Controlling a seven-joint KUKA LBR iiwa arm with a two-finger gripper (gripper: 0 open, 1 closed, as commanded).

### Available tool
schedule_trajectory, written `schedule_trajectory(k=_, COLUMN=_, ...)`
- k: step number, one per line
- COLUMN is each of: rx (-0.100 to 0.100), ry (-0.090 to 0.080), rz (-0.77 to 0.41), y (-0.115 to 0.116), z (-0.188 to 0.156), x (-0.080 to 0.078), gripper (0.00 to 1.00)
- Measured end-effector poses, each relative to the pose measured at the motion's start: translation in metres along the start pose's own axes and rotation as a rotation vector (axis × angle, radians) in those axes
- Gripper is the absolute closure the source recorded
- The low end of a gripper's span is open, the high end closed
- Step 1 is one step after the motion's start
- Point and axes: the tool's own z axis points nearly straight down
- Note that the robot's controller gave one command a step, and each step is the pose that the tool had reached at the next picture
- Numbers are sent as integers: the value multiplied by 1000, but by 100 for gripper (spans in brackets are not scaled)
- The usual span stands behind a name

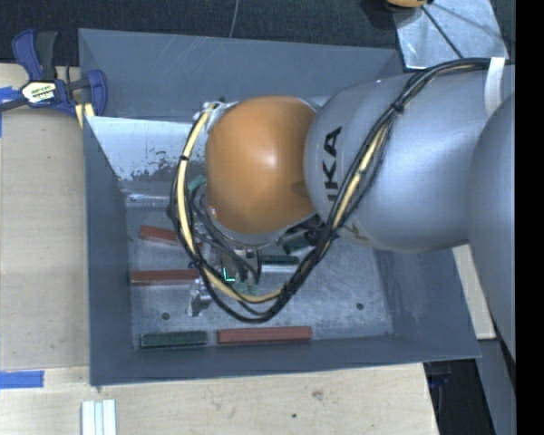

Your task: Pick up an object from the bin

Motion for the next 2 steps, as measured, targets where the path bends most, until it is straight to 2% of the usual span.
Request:
schedule_trajectory(k=1, rx=-2, ry=-8, rz=3, y=-1, z=-4, x=-2, gripper=0)
schedule_trajectory(k=2, rx=-3, ry=-12, rz=-74, y=-1, z=118, x=-41, gripper=100)
